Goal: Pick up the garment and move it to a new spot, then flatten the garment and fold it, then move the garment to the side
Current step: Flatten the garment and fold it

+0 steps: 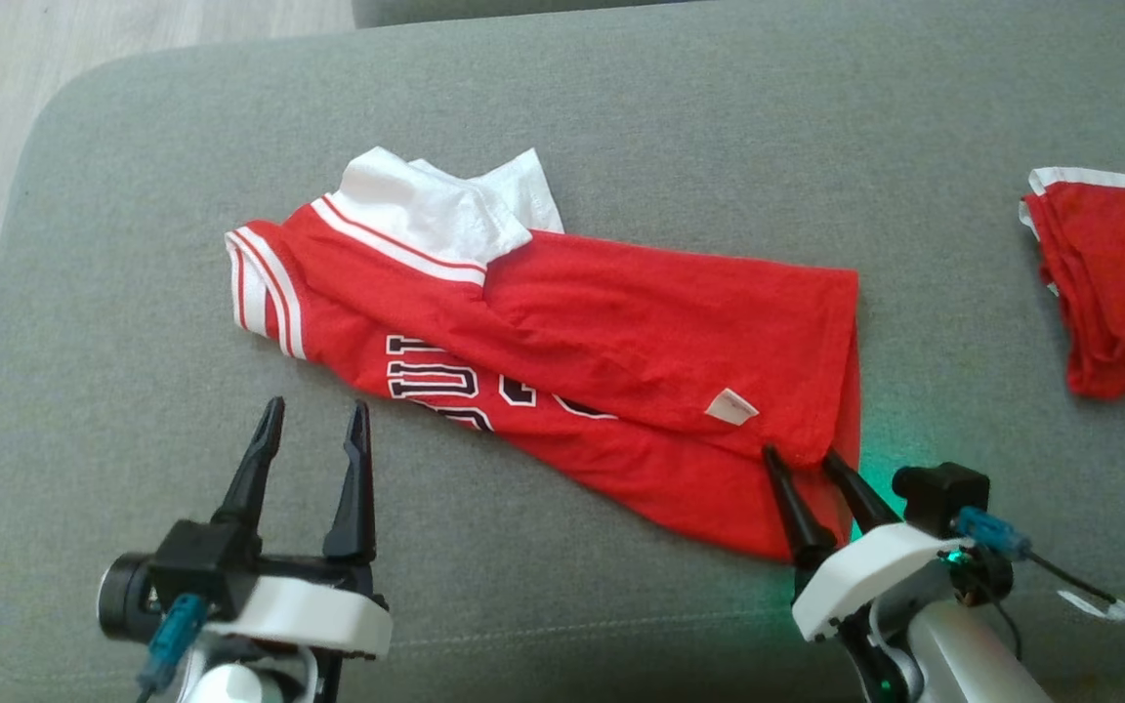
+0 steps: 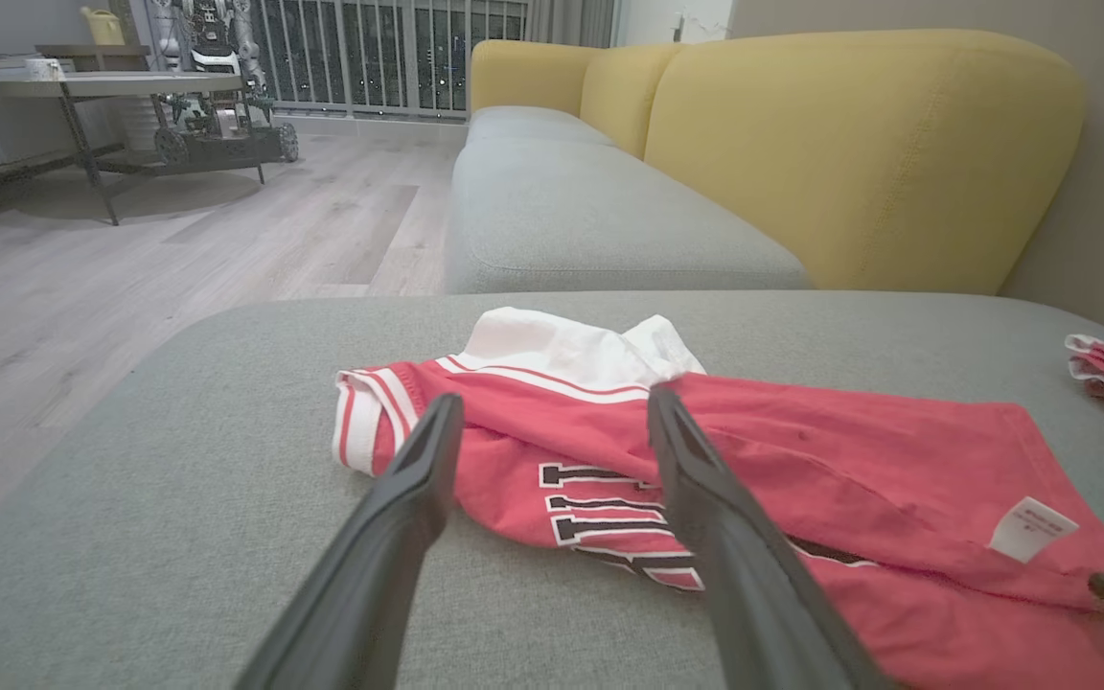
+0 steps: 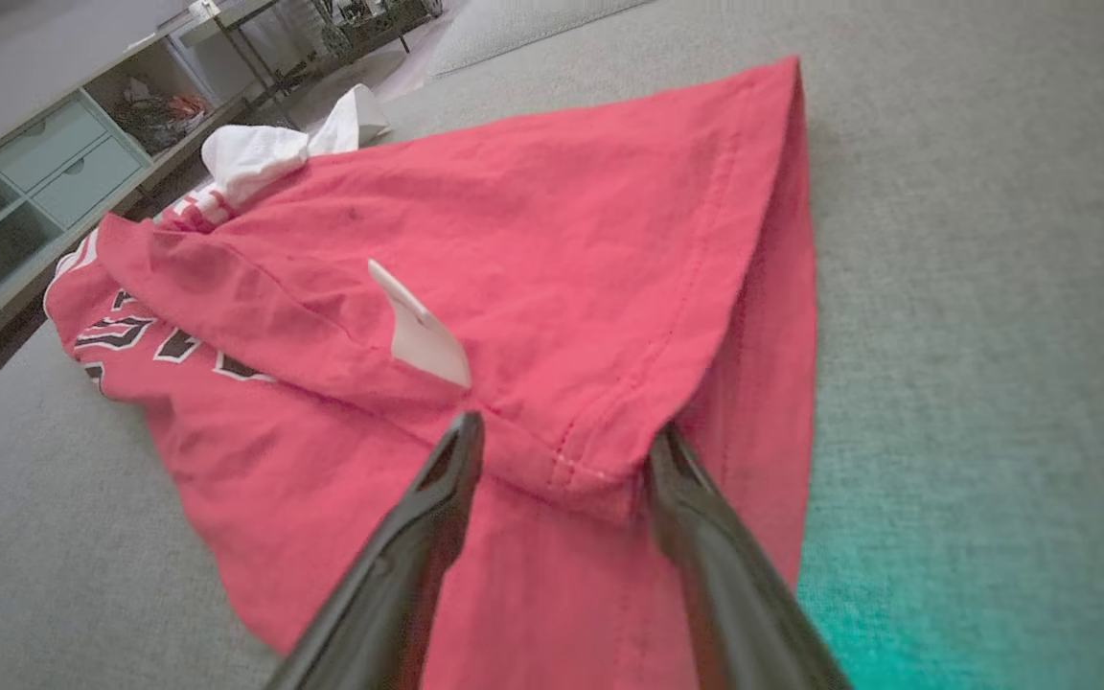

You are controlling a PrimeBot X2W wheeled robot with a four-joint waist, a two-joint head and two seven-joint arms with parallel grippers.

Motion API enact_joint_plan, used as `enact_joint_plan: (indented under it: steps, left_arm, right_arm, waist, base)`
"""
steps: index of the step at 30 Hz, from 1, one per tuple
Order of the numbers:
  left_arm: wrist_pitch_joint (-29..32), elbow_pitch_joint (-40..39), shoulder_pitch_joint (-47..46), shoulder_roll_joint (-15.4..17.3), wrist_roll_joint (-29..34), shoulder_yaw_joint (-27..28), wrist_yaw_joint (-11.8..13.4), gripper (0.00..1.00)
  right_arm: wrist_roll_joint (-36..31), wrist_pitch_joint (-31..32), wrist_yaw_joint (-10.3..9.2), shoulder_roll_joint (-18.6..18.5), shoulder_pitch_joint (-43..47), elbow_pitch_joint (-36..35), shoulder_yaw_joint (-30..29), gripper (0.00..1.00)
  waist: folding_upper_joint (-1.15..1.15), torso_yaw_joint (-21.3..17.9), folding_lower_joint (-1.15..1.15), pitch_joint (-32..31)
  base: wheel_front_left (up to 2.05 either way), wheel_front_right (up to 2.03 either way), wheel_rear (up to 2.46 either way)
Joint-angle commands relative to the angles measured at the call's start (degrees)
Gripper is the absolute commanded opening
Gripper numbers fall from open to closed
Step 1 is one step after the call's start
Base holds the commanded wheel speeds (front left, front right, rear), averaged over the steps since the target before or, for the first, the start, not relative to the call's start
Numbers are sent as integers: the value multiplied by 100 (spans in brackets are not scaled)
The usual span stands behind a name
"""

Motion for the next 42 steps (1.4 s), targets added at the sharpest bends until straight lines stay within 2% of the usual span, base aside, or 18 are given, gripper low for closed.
enact_joint_plan:
  steps: [1,3,4,5,12,20,24,26,28,31,38,42]
  left_arm:
    - [-69,-149,-120,-23,65,178,-45,100]
    - [-69,-134,-120,-48,104,178,-90,100]
    - [-69,-138,-119,-58,126,183,-107,100]
    - [-69,-140,-116,-67,146,191,-120,100]
    - [-69,-166,-91,-106,224,339,-136,100]
    - [-69,-242,-300,-43,209,802,-199,100]
    - [-69,-242,-650,307,113,1177,-407,100]
    - [56,-173,-979,544,46,1195,-649,100]
    - [404,-50,-1456,790,-78,1064,-1024,100]
    - [1304,356,-2377,1120,-398,648,-1321,100]
    - [4111,1681,-4567,1539,-1967,-603,-1392,100]
    - [5014,2410,-5430,1744,-2064,-1122,-1394,100]
  right_arm:
    - [95,-38,-1,-21,-158,-93,121,69]
    - [129,-38,-1,-21,-189,-60,154,49]
    - [132,-38,-1,-21,-197,-50,165,33]
    - [147,-38,-1,-21,-198,-50,170,0]
    - [-35,-38,-1,-21,20,-273,-43,0]
    - [-639,-38,-1,-21,725,-683,-600,0]
    - [-911,-38,-1,-21,967,-804,-871,0]
    - [-930,-38,-1,-21,968,-877,-852,0]
    - [-925,-38,-1,-21,939,-914,-824,0]
    - [-894,-38,-1,-21,842,-924,-707,0]
    - [-867,-38,-1,-21,606,-909,-436,0]
    - [-877,-38,-1,-21,482,-921,-357,0]
  waist:
    - [0,14,0,17]
    - [0,19,0,21]
    - [0,19,0,17]
    - [0,20,0,13]
    - [0,-113,0,-9]
    - [0,-573,0,53]
    - [0,-860,0,207]
    - [0,-943,0,273]
    - [0,-989,0,325]
    - [0,-1026,0,411]
    - [0,-1114,0,622]
    - [0,-1197,0,763]
  base:
    - [0,0,0]
    - [0,0,0]
    - [0,0,0]
    - [0,0,0]
    - [0,0,0]
    - [0,0,0]
    - [0,0,0]
    - [0,0,0]
    - [0,0,0]
    - [0,0,0]
    - [0,0,0]
    - [0,0,0]
